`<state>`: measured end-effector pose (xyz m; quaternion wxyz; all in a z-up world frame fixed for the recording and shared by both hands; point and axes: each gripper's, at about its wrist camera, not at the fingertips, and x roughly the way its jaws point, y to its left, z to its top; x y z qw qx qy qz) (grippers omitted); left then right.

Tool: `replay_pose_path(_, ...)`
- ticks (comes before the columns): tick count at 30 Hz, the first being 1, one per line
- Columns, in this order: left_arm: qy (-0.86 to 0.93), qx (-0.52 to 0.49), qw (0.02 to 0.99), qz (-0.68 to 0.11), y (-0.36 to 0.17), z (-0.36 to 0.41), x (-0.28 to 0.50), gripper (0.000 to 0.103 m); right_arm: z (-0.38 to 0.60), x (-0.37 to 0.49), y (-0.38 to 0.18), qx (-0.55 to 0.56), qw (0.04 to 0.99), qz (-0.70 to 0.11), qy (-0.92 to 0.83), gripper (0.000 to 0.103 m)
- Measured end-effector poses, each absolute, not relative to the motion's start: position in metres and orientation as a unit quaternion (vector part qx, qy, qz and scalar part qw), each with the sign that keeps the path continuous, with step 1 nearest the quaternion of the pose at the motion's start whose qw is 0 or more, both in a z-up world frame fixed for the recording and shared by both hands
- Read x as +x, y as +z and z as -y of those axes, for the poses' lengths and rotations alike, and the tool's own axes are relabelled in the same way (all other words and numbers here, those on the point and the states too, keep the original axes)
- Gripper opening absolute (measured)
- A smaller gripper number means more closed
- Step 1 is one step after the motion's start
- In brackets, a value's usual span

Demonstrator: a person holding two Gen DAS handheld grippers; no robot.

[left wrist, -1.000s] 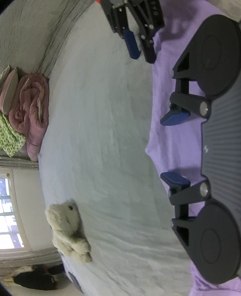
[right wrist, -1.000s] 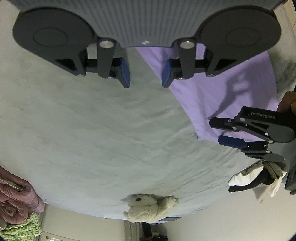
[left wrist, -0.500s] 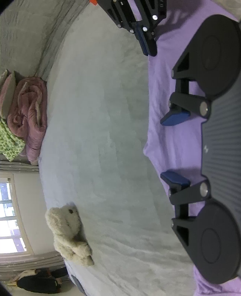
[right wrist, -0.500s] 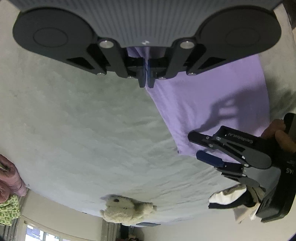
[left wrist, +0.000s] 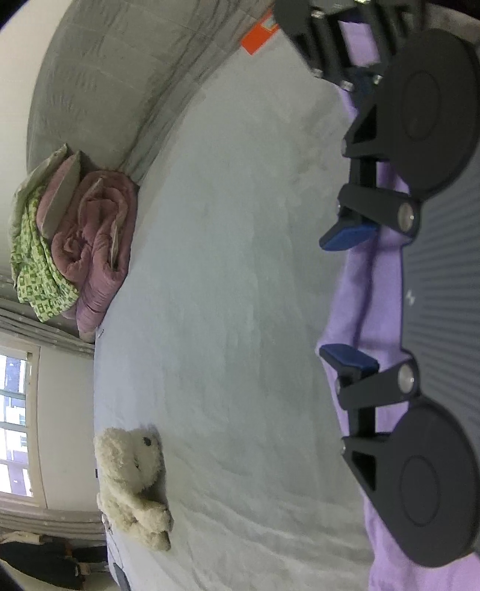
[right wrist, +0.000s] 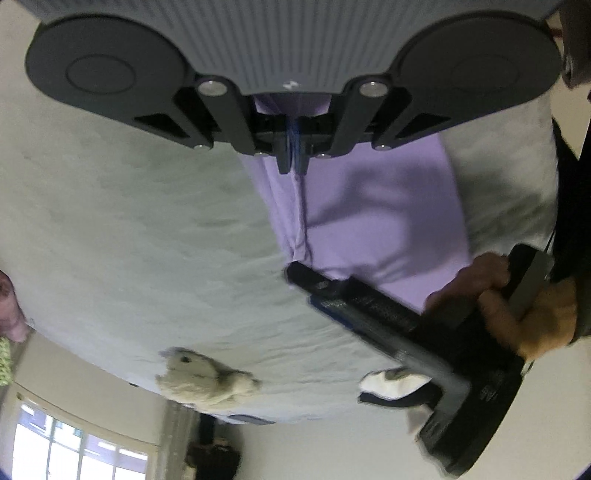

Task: Fold clothes

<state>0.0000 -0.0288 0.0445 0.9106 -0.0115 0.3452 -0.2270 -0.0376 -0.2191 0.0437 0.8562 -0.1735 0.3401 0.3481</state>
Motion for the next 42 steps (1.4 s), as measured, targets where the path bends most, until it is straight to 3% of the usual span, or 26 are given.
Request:
replay_pose_path(6,-0.213,0.047,0.905,-0.365,0.025,0.052,-0.002,0.058,0.208,-0.041,0.031,-0.211,0.844,-0.353,0.343,0.004)
replay_pose_path(10,-0.212,0.049,0.905,-0.366,0.025,0.052,-0.001,0.058,0.225,-0.034,0.04,-0.18,0.858,-0.336,0.345,0.012)
replay_pose_path(15,-0.212,0.039,0.904,-0.369,0.026,0.048,0.002,0.058,0.257,-0.003,0.045,-0.116,0.887,-0.353,0.274,0.012)
replay_pose_path(21,-0.214,0.039,0.904,-0.368,0.025,0.049,0.001,0.059,0.23,0.002,0.028,-0.182,0.867,-0.359,0.296,0.012)
replay_pose_path(23,-0.214,0.033,0.904,-0.368,0.025,0.047,0.004,0.059,0.224,0.009,0.02,-0.221,0.878,-0.347,0.243,0.02)
replay_pose_path(24,-0.211,0.027,0.905,-0.368,0.026,0.046,0.007,0.059,0.227,0.014,0.021,-0.216,0.886,-0.346,0.222,0.032)
replay_pose_path(29,-0.198,-0.015,0.908,-0.37,0.023,0.034,0.023,0.059,0.255,0.028,0.036,-0.166,0.912,-0.346,0.142,0.032)
replay_pose_path(36,-0.197,-0.028,0.908,-0.37,0.024,0.032,0.025,0.059,0.295,0.011,0.052,-0.116,0.897,-0.376,0.202,0.032)
replay_pose_path(42,-0.196,-0.034,0.908,-0.368,0.024,0.03,0.027,0.059,0.29,0.007,0.027,-0.198,0.88,-0.404,0.152,0.034)
